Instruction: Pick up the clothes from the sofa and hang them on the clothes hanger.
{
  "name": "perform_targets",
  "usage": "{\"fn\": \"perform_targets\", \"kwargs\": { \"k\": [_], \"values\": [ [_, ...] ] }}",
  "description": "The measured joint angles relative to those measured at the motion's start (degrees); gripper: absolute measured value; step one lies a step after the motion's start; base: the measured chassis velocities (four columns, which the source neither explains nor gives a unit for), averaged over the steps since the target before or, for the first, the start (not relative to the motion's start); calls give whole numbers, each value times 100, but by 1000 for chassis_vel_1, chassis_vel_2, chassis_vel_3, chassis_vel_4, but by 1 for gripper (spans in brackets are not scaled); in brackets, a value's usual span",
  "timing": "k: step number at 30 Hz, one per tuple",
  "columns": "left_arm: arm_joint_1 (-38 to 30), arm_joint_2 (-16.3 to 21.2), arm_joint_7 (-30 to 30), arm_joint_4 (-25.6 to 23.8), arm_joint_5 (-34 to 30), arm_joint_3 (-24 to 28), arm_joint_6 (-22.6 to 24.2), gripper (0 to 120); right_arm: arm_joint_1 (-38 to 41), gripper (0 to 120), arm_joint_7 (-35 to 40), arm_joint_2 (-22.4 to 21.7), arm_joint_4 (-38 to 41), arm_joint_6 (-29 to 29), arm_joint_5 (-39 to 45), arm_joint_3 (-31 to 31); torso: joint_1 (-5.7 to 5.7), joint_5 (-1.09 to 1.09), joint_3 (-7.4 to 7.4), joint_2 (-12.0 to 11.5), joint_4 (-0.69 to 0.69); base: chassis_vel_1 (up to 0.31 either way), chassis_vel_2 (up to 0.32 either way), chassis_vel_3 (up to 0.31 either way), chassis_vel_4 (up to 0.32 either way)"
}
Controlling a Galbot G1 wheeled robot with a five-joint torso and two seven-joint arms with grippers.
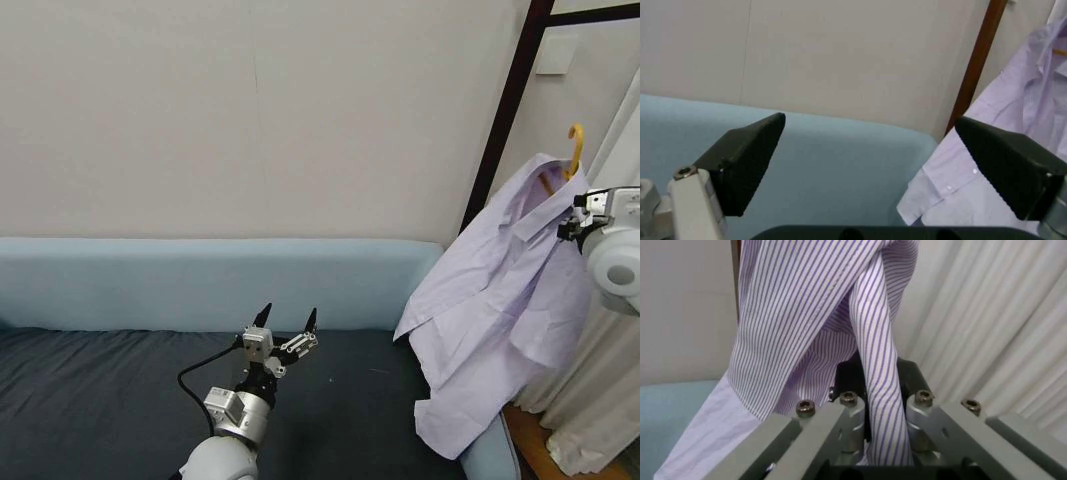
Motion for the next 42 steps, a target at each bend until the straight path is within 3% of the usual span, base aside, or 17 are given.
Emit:
{"fn": "perform_targets", "kwargs": {
  "k": [3, 7, 18, 26, 35, 42],
  "values": [
    [99, -1, 20, 3, 46, -54, -20, 100, 546, 4, -72, 183, -440, -34, -134, -466, 0, 2, 0, 0, 0, 0, 0, 0, 0],
    [312, 23, 41, -5, 90, -190, -58, 100, 1872, 4, -44, 581, -1202, -139, -81, -1380, 0, -1, 0, 0, 2, 0, 0, 0, 0],
    [836, 85, 106, -174, 339, -557, -106, 100, 3828, 4, -53, 1290, -2685, -214, 350, -2694, 0, -2, -1, 0, -1, 0, 0, 0, 0],
    [1287, 177, 247, -310, 600, -877, -208, 100, 4343, 4, -496, 1886, -3553, -98, -10, -2920, 0, 0, 0, 0, 1, 0, 0, 0, 0],
    [1831, 349, 400, -628, 570, -1659, -109, 100, 4997, 4, -898, 2612, -4969, 95, -203, -3124, 0, -1, 0, 0, 0, 0, 0, 0, 0],
    [1969, 365, 474, -763, 551, -1802, -98, 100, 5117, 4, -695, 2767, -5313, 4, 82, -3051, 0, 0, 0, 0, 0, 0, 0, 0, 0]
  ]
}}
